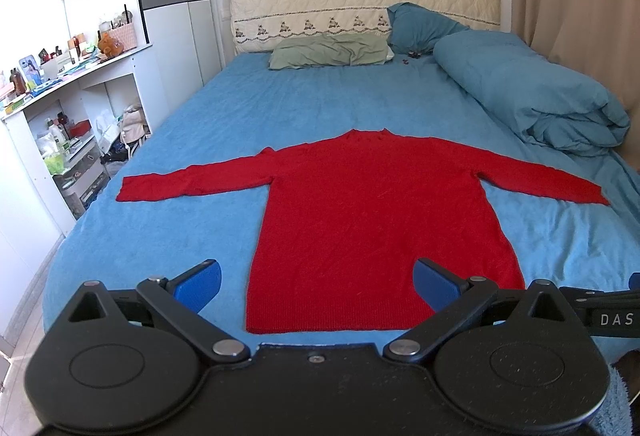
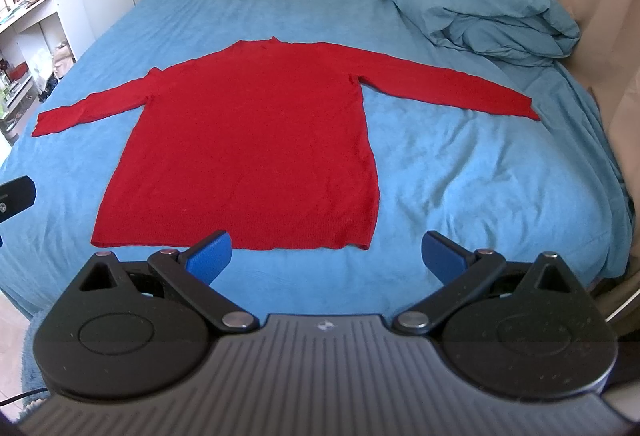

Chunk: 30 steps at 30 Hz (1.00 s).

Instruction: Fold small clothes

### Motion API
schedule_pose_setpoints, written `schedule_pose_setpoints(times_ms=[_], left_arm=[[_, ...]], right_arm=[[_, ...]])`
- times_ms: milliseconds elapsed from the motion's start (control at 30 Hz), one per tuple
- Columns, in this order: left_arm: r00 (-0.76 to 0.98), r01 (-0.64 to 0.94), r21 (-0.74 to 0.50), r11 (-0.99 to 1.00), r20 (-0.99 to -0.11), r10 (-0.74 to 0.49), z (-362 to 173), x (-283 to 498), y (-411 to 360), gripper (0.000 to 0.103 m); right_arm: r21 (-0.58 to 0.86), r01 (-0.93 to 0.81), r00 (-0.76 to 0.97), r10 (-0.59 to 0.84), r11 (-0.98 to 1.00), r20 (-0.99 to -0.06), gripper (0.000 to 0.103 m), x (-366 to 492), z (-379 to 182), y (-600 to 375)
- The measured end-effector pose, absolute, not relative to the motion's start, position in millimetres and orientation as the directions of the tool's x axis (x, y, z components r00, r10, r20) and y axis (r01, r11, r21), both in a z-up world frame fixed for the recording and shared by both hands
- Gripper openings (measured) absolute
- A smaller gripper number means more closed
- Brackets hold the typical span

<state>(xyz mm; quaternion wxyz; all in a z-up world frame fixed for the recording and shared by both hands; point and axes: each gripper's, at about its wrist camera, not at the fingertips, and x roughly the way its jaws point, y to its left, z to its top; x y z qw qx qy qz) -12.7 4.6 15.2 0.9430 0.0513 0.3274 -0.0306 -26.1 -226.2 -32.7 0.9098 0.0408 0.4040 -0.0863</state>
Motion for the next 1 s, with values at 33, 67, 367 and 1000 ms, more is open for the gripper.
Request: schedule_pose_setpoints(times_ms=[33, 67, 367, 1000], left_arm=[[0.784, 0.091, 0.078, 0.993, -0.621, -0.023, 15.2, -12.6, 4.4, 0.103], [0.784, 0.090, 0.078, 0.993, -0.621, -0.022, 14.9, -12.3, 4.0, 0.103], [0.784, 0.088, 0.072, 0.993, -0.620, -0.025, 15.0, -12.6, 4.9, 0.103], [0.789, 0.085, 0.051, 0.995, -0.614, -0.036, 18.6, -10.6, 5.4, 0.103]], right_arm=[[0.003, 0.190, 0.659, -0.125, 0.982, -0.741, 0.103, -26.3, -33.1, -226.5], [0.003, 0.189, 0.659, -0.125, 0.982, -0.741, 0.103, -26.2, -32.8, -226.3], [0.004, 0.185, 0.663, -0.122, 0.983, -0.739, 0.103, -27.2, -32.2, -225.4], [0.011, 0.186, 0.666, -0.118, 0.982, -0.737, 0.103, -27.0, -31.4, -226.0]])
